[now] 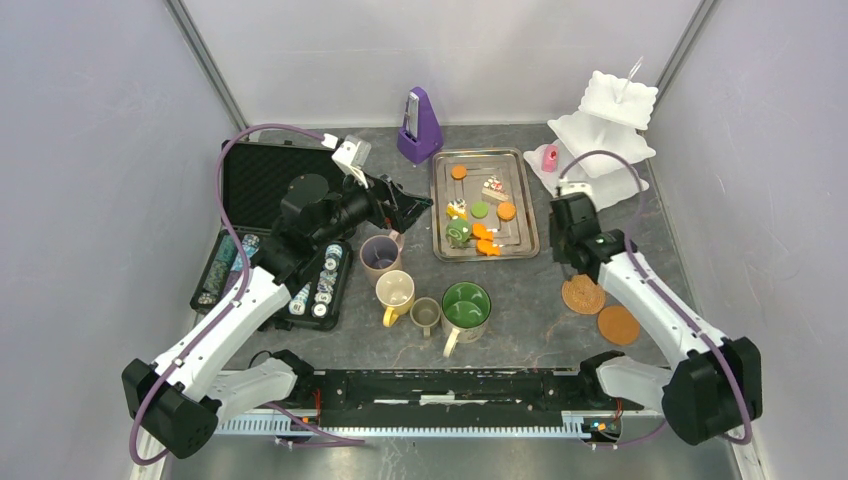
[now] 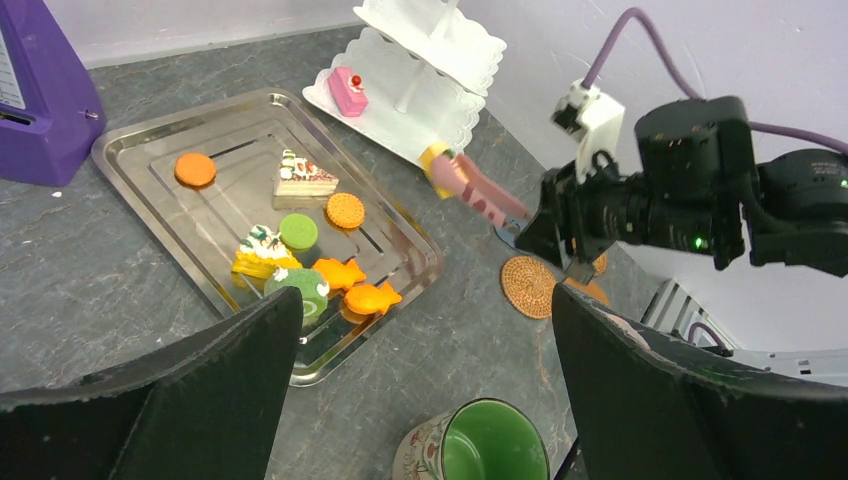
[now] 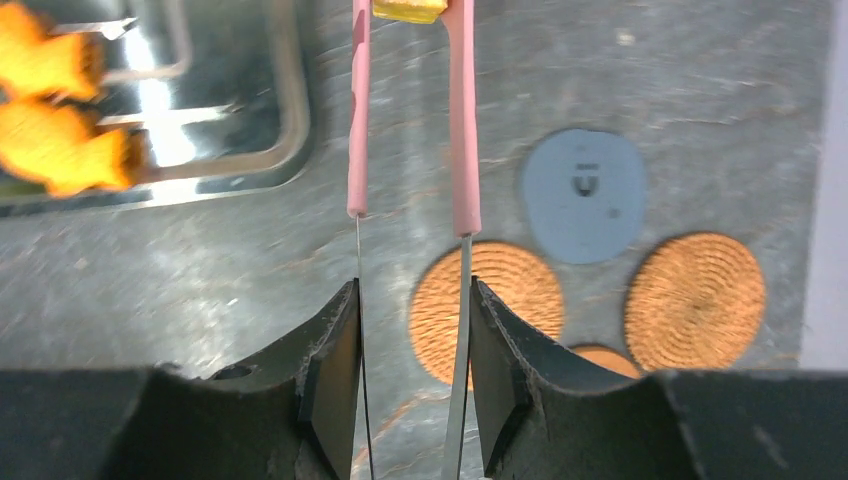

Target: Serve the afternoon tea

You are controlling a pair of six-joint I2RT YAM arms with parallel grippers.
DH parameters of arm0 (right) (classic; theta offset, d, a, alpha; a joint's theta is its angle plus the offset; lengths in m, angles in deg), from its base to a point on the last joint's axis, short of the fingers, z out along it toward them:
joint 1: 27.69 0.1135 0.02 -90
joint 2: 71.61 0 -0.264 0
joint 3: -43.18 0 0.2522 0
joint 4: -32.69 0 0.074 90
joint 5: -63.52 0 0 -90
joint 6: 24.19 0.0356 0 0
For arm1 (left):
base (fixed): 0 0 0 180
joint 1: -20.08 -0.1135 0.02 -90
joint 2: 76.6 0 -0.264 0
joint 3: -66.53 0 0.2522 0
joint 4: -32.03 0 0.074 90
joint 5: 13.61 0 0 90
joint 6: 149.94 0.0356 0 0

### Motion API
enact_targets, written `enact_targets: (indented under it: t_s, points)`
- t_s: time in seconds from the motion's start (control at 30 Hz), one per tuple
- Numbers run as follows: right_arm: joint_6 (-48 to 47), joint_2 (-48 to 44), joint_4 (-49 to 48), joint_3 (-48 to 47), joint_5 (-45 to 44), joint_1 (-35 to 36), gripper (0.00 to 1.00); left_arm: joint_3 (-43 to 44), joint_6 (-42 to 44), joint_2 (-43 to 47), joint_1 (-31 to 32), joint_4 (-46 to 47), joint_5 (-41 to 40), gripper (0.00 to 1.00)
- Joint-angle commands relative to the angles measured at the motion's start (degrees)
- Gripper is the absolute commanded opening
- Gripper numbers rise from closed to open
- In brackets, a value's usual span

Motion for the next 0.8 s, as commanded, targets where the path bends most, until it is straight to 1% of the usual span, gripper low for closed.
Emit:
enact_targets:
  t_s: [0.0, 0.07, 0.17, 0.3, 0.37, 0.47, 0.7, 0.77]
  points:
    - [-4.68, -3.89, -2.77, -0.36, -1.52, -7.81, 0.00, 2.25, 2.46, 0.57, 0.64, 1.19, -0.07, 1.00]
    - [-5.52, -4.27, -4.54, 0.29, -1.93, -10.51, 0.00, 2.08, 2.64, 0.37, 1.12, 1.15, -0.72, 1.00]
    - [-6.40, -3.44, -8.60, 2.00, 0.55, -15.66, 0.00, 1.81, 3.04, -0.08, 3.11, 1.16, -1.46, 1.00]
    - [-7.03, -1.59, -17.87, 5.54, 1.83, -21.99, 0.00, 1.72, 3.88, 0.47, 5.31, 1.11, -2.04, 1.00]
    - [-7.65, 0.26, -21.17, 5.73, 4.29, -26.31, 0.00, 1.85, 4.44, 1.19, 5.88, 0.68, -3.14, 1.00]
    - [-9.18, 1.98, -26.34, 5.78, 7.96, -30.79, 0.00, 2.19, 5.65, 2.07, 7.09, 0.19, -4.36, 1.00]
    - [-9.17, 8.33, -28.69, 0.06, 18.99, -39.21, 0.00, 2.33, 5.92, 3.09, 8.49, 0.19, -3.90, 1.00]
    - [-9.35, 10.02, -31.35, -0.41, 22.19, -40.62, 0.00, 2.42, 6.02, 3.54, 8.49, 0.19, -4.18, 1.00]
